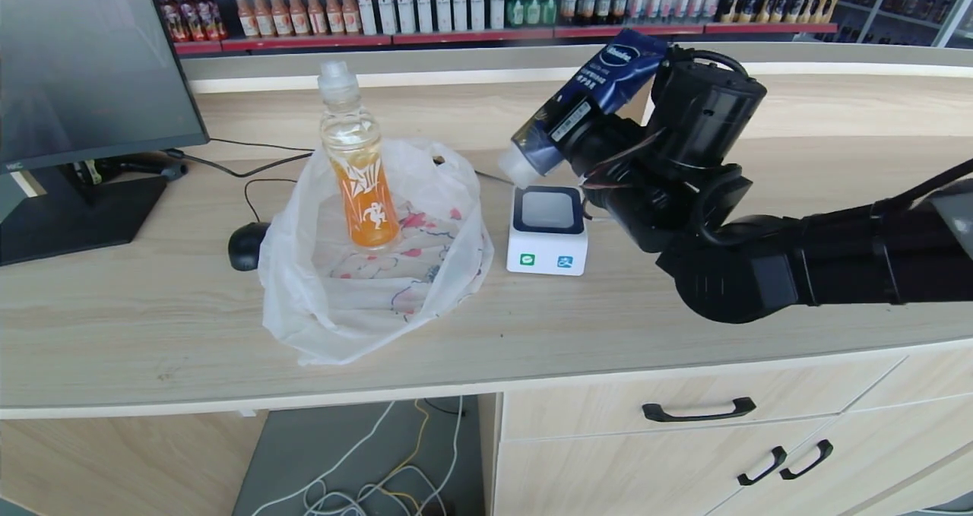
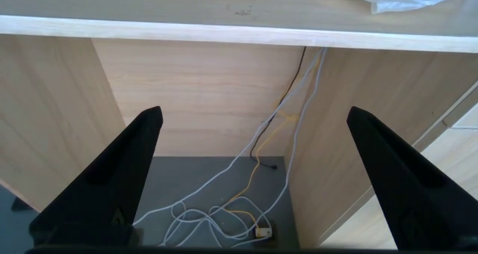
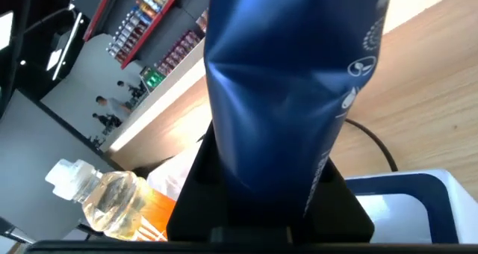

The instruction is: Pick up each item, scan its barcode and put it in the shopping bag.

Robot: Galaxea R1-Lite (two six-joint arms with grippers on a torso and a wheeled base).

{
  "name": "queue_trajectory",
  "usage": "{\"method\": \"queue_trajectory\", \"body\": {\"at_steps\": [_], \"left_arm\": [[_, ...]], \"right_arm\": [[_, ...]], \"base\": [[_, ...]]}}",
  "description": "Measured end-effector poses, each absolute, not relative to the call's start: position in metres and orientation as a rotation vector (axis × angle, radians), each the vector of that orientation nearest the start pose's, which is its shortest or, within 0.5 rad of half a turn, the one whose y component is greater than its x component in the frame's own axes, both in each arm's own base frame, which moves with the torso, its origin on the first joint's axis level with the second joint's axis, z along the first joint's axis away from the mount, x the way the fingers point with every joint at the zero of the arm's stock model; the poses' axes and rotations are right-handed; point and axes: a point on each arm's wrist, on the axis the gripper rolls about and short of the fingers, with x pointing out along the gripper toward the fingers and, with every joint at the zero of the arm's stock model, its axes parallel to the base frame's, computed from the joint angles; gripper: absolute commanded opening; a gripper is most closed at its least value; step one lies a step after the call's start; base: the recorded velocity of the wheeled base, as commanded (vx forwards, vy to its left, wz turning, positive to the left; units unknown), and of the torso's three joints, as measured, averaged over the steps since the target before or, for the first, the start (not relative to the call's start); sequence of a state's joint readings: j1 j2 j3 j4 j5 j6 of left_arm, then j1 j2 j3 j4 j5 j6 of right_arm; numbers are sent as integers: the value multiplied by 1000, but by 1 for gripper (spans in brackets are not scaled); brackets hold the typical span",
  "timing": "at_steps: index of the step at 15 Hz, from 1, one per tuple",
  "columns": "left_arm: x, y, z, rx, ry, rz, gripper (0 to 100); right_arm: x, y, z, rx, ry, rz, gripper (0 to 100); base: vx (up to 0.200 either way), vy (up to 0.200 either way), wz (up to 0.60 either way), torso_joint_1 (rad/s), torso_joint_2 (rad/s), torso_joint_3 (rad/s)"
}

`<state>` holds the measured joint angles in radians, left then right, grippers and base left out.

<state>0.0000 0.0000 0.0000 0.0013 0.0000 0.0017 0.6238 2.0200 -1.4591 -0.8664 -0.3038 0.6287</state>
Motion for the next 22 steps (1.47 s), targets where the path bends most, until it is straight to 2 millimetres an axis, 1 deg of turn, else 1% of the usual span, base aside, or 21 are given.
{"method": "queue_trajectory", "body": {"at_steps": [2, 4, 7, 8, 11, 13, 15, 18, 19, 20, 22], "left_arm": [[-23, 0, 75, 2, 1, 0, 100], [-23, 0, 75, 2, 1, 0, 100], [-23, 0, 75, 2, 2, 0, 100], [-23, 0, 75, 2, 2, 0, 100], [-23, 0, 75, 2, 1, 0, 100], [-23, 0, 75, 3, 2, 0, 100], [-23, 0, 75, 3, 2, 0, 100], [-23, 0, 75, 3, 1, 0, 100], [-23, 0, 75, 4, 2, 0, 100], [-23, 0, 75, 4, 2, 0, 100], [-23, 0, 75, 4, 2, 0, 100]], "right_arm": [[325, 233, 286, 715, -196, 410, 0], [309, 224, 293, 663, -203, 412, 0], [281, 206, 305, 620, -223, 422, 0], [270, 199, 304, 587, -218, 433, 0], [238, 177, 297, 495, -267, 475, 0], [223, 166, 285, 432, -291, 484, 0], [212, 159, 273, 336, -324, 526, 0], [205, 154, 258, 207, -344, 553, 0], [203, 152, 253, 114, -365, 581, 0], [204, 147, 247, 37, -383, 611, 0], [214, 129, 240, -75, -407, 611, 0]], "base": [[0, 0, 0, 0, 0, 0], [0, 0, 0, 0, 0, 0], [0, 0, 0, 0, 0, 0], [0, 0, 0, 0, 0, 0], [0, 0, 0, 0, 0, 0], [0, 0, 0, 0, 0, 0], [0, 0, 0, 0, 0, 0], [0, 0, 0, 0, 0, 0], [0, 0, 0, 0, 0, 0], [0, 0, 0, 0, 0, 0], [0, 0, 0, 0, 0, 0]]}}
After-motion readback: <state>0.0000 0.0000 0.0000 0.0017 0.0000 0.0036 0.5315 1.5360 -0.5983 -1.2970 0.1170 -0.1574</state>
